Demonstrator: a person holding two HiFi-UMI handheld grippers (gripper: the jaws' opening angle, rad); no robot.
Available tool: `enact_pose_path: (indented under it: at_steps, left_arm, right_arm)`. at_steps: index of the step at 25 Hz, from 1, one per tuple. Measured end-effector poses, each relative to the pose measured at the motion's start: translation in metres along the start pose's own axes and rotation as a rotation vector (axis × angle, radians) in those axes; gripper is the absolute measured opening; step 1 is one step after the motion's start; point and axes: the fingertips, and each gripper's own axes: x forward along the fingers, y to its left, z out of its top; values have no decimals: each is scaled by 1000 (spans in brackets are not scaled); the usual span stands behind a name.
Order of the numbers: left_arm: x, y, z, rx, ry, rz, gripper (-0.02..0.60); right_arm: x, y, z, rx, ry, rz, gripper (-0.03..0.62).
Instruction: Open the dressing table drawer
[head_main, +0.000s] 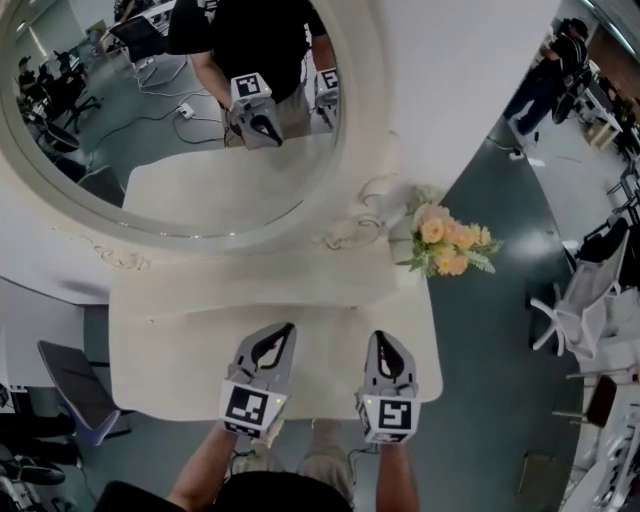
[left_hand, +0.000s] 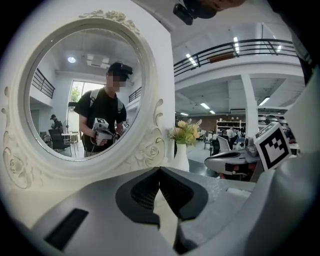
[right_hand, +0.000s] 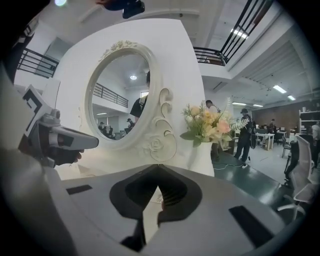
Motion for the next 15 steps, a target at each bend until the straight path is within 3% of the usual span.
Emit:
enact_pose_path:
  at_steps: [15]
  left_arm:
    - [41,16,-62,-66,81,60,3]
  right_arm:
    - [67,-9,-73,4,85,84,0]
